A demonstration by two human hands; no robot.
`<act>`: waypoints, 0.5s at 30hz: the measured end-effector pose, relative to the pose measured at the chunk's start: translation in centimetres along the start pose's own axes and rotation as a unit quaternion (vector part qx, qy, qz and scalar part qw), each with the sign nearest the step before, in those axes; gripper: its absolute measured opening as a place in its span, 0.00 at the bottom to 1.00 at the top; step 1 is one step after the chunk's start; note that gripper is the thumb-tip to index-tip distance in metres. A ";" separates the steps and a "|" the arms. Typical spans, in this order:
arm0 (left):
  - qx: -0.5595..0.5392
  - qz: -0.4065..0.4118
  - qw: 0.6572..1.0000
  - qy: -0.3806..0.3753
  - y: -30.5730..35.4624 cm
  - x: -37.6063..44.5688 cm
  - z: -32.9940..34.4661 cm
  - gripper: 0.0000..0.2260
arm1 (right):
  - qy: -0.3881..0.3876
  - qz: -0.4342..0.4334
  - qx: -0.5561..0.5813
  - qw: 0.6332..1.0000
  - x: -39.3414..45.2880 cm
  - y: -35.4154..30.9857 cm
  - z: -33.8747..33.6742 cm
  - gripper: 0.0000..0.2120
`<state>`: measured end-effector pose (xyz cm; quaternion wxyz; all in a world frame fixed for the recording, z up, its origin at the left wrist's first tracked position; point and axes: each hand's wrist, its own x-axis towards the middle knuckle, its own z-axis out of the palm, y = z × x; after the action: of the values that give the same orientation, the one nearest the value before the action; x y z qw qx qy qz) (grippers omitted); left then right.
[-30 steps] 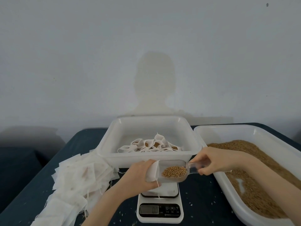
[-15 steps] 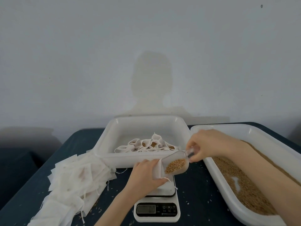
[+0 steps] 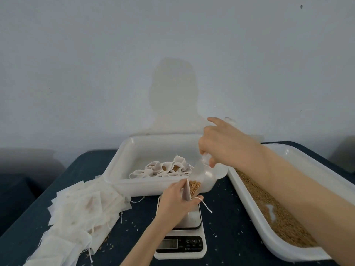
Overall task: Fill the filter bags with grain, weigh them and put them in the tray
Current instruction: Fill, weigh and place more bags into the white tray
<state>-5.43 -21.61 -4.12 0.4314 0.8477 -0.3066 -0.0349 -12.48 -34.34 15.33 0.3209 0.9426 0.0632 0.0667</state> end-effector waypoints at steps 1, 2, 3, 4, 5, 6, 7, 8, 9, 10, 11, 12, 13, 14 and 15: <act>-0.011 -0.001 1.000 -0.001 0.1 -0.1 0.0 0.21 | 0.002 0.000 -0.003 1.000 0.0 -0.1 -0.1 0.12; -0.021 -0.001 1.000 -0.003 0.2 -0.2 0.0 0.19 | 0.003 0.000 -0.002 1.000 -0.1 -0.1 -0.1 0.12; -0.031 0.000 1.000 -0.004 0.3 -0.2 0.0 0.18 | 0.002 0.001 0.003 1.000 -0.2 0.0 -0.1 0.13; -0.041 0.001 0.999 -0.003 0.4 -0.3 -0.1 0.18 | -0.002 0.003 0.012 1.000 -0.3 0.2 -0.1 0.14; -0.050 0.003 0.999 -0.002 0.5 -0.3 -0.1 0.18 | -0.006 0.006 0.023 1.000 -0.4 0.4 0.1 0.14; -0.057 0.005 0.998 -0.001 0.7 -0.4 -0.2 0.20 | -0.009 0.007 0.033 0.999 -0.5 0.6 0.2 0.14; -0.060 0.008 0.998 0.001 0.8 -0.5 -0.3 0.23 | -0.012 0.009 0.042 0.999 -0.6 0.8 0.4 0.14; -0.059 0.009 0.998 0.002 0.9 -0.5 -0.3 0.25 | -0.015 0.012 0.052 0.998 -0.7 0.9 0.6 0.14; -0.058 0.010 0.998 0.002 1.0 -0.6 -0.4 0.27 | -0.019 0.016 0.063 0.998 -0.8 1.0 0.7 0.14; -0.058 0.009 0.998 -0.001 1.0 -0.6 -0.4 0.28 | -0.024 0.021 0.073 0.997 -0.9 1.1 0.9 0.14; -0.057 0.008 0.998 -0.004 1.0 -0.5 -0.3 0.28 | -0.029 0.023 0.078 0.996 -1.0 1.1 1.0 0.14; -0.055 0.007 0.998 -0.006 0.9 -0.4 -0.2 0.27 | -0.033 0.022 0.075 0.996 -1.0 1.1 1.1 0.14; -0.051 0.005 0.999 -0.008 0.9 -0.3 -0.1 0.26 | -0.033 0.019 0.069 0.997 -0.9 1.0 1.1 0.13; -0.046 0.002 0.999 -0.010 0.9 -0.2 0.1 0.24 | -0.027 0.014 0.059 0.998 -0.8 0.9 1.0 0.12; -0.042 0.001 0.999 -0.009 0.9 -0.1 0.4 0.21 | -0.015 0.007 0.044 0.999 -0.6 0.8 0.7 0.11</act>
<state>-6.08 -22.20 -3.67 0.4641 0.8281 -0.3097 -0.0549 -12.86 -35.47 15.19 0.2795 0.9572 0.0546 0.0516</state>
